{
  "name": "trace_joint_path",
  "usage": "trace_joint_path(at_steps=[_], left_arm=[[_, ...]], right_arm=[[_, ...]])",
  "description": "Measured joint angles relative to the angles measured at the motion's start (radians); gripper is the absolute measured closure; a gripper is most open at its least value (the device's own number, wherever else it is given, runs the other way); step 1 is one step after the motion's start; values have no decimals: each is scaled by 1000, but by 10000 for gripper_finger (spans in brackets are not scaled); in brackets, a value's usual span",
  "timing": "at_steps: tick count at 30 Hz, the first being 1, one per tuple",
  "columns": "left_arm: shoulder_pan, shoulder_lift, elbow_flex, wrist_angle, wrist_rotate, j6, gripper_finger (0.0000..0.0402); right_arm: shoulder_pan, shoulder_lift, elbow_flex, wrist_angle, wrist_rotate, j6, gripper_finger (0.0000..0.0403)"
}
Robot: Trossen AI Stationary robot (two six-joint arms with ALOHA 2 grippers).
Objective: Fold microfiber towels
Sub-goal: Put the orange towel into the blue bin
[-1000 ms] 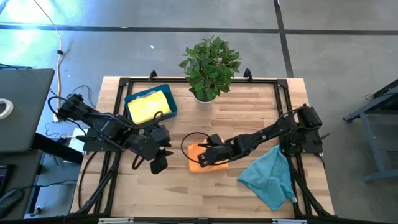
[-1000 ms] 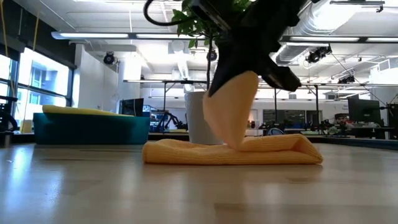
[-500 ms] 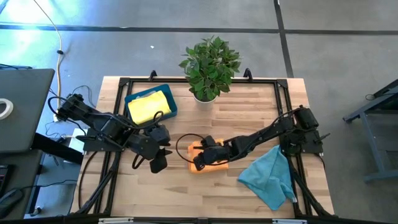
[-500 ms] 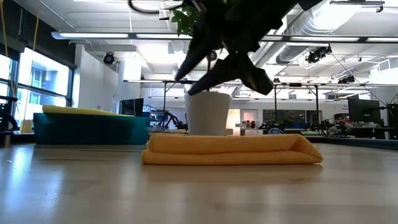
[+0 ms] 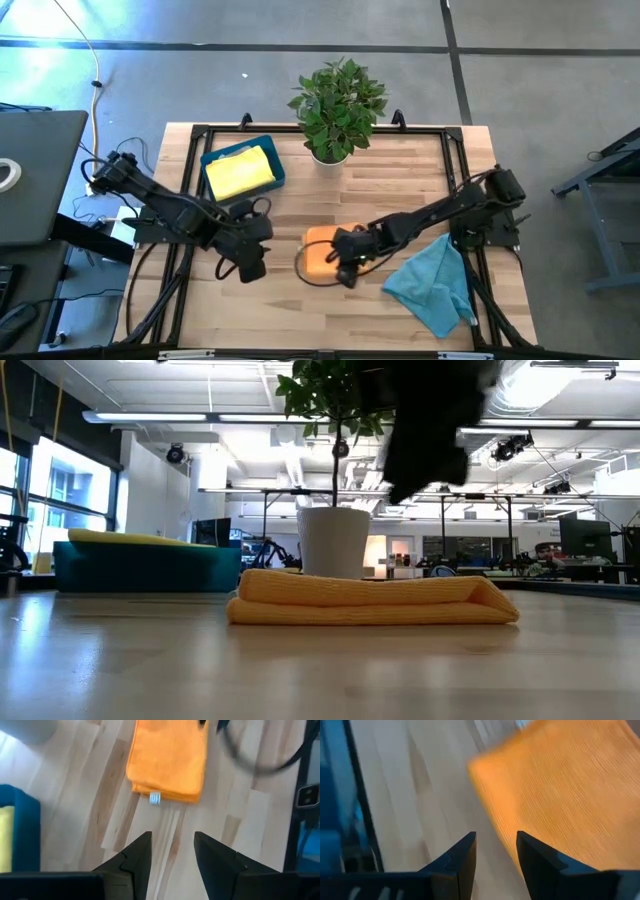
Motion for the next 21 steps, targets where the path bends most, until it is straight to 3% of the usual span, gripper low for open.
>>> trace_joint_path(at_steps=[4,7,13,21], left_arm=[[-10,0,-72,65,-1,-30,264],[-9,0,-131,194,-1,-76,264],[35,0,-287,483,-13,-322,259],[86,18,-480,712,-61,-647,218]], right_arm=[[17,-68,0,-228,1,-50,270],[33,-114,0,-362,64,-38,270],[70,-189,0,-588,222,37,270],[93,-314,-2,-802,346,71,270]])
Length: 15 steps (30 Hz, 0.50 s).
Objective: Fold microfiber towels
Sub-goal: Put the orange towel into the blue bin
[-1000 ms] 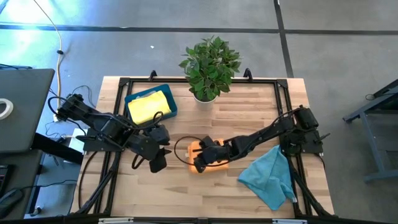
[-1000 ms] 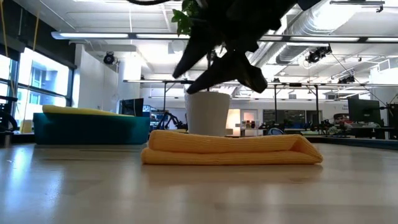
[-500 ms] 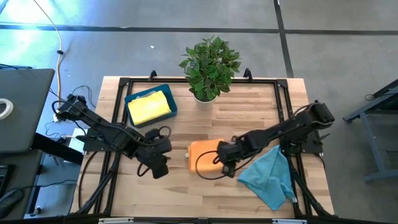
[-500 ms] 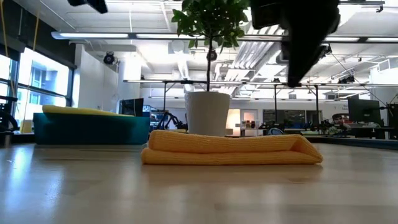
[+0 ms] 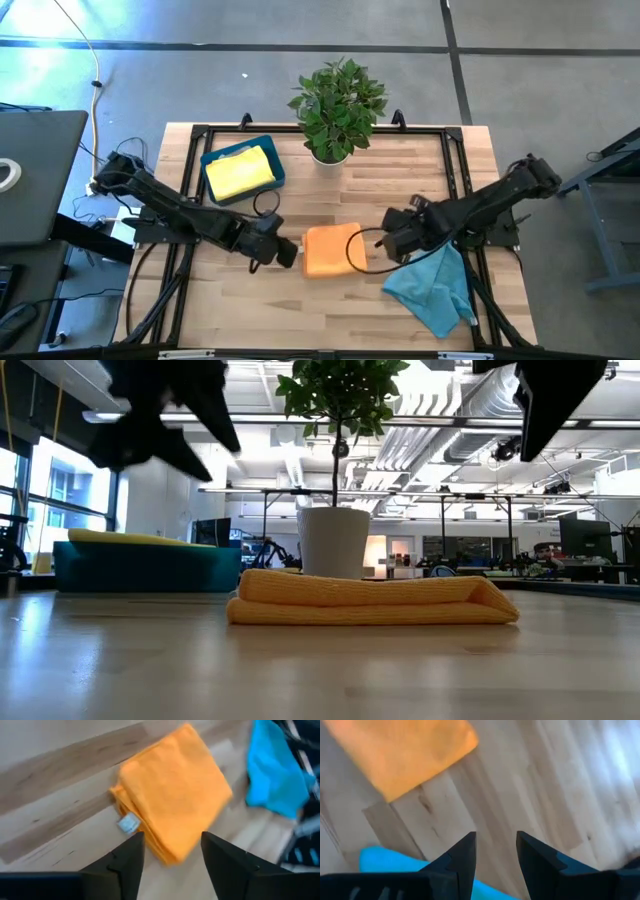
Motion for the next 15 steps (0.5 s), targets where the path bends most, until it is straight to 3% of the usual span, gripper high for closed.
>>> trace_joint_path(at_steps=[6,11,15], left_arm=[[10,142,-23,148,9,-99,184],[24,277,-22,304,0,-176,180],[37,374,4,304,6,-219,182]], right_arm=[[0,-199,-162,99,37,68,270],[0,-366,-329,304,33,151,270],[0,-444,-429,456,22,155,270]])
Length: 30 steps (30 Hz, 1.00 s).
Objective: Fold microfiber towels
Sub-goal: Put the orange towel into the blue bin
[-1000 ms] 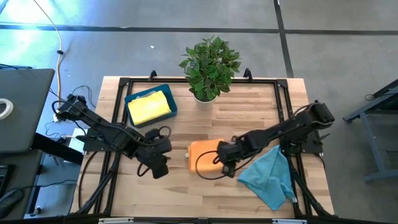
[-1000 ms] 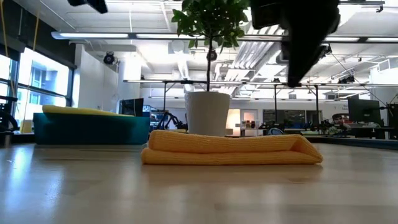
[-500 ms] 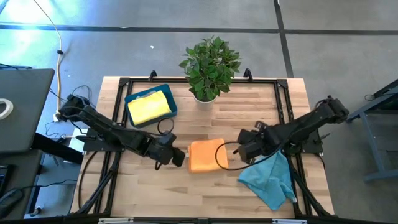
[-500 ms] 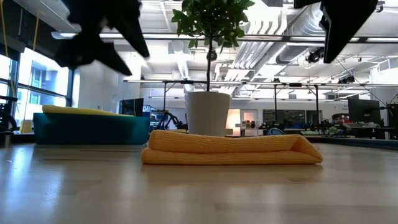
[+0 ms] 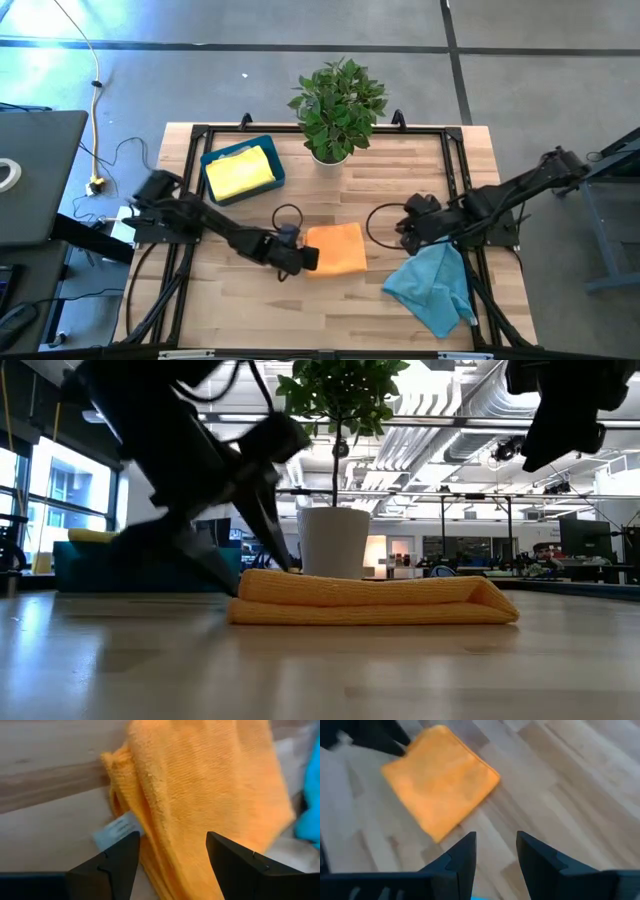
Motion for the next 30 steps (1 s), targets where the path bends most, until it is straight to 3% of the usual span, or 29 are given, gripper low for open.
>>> trace_joint_path(at_steps=[10,15,21,30], left_arm=[[6,59,104,-20,12,79,183],[6,51,175,-184,-5,137,183],[12,55,188,-298,-13,73,183],[21,121,188,-272,-5,17,183]], right_arm=[[0,-21,-102,113,-98,0,270],[0,-21,-114,113,-98,0,270],[0,-21,-115,113,-97,-6,270],[0,-21,-115,112,-97,-8,270]])
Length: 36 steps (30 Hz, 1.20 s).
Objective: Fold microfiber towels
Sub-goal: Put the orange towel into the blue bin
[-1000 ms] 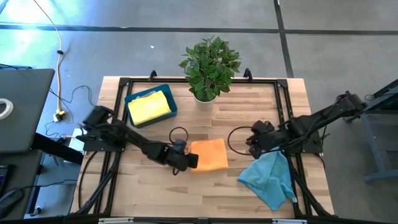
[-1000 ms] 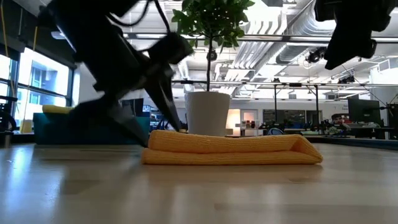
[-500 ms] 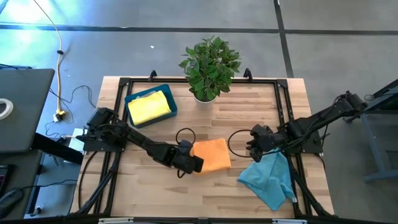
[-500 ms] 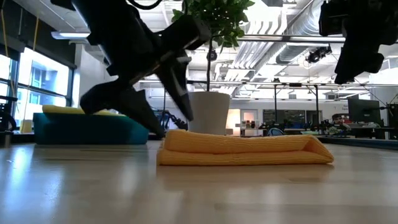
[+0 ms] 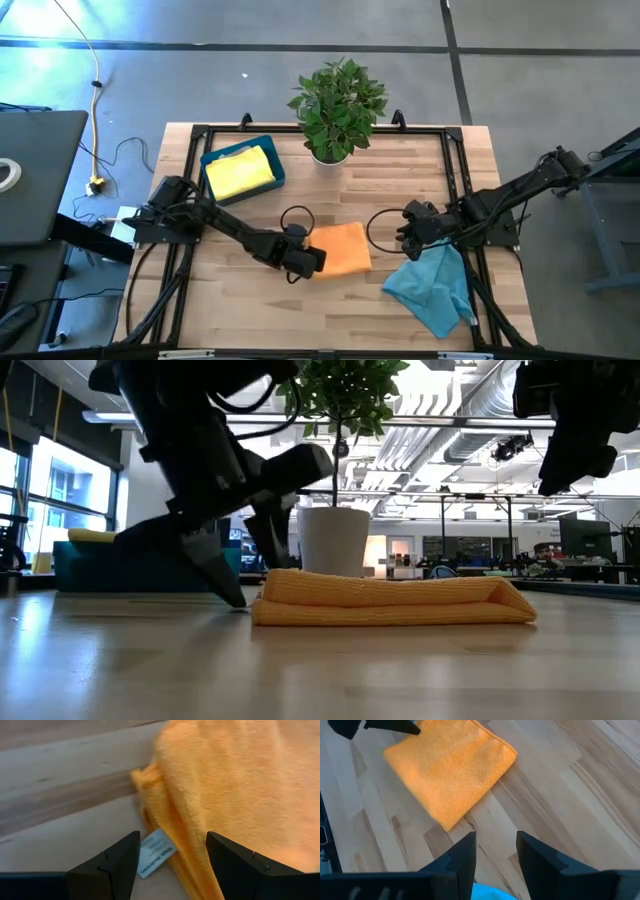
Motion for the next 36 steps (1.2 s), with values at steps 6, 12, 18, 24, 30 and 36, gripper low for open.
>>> trace_joint_path(at_steps=[6,12,18,24,30,36], left_arm=[[-6,27,0,128,-6,17,183],[-4,50,3,142,-26,42,195],[6,80,6,127,-34,27,253],[10,80,2,117,-57,67,331],[12,65,0,111,-49,130,394],[54,-19,-7,30,-36,263,395]], right_arm=[[0,0,0,-4,0,0,270],[0,0,0,-8,1,0,270],[0,1,0,-12,1,3,270],[0,1,0,-19,1,7,270],[0,1,0,-23,1,7,270],[0,1,0,-24,27,2,270]])
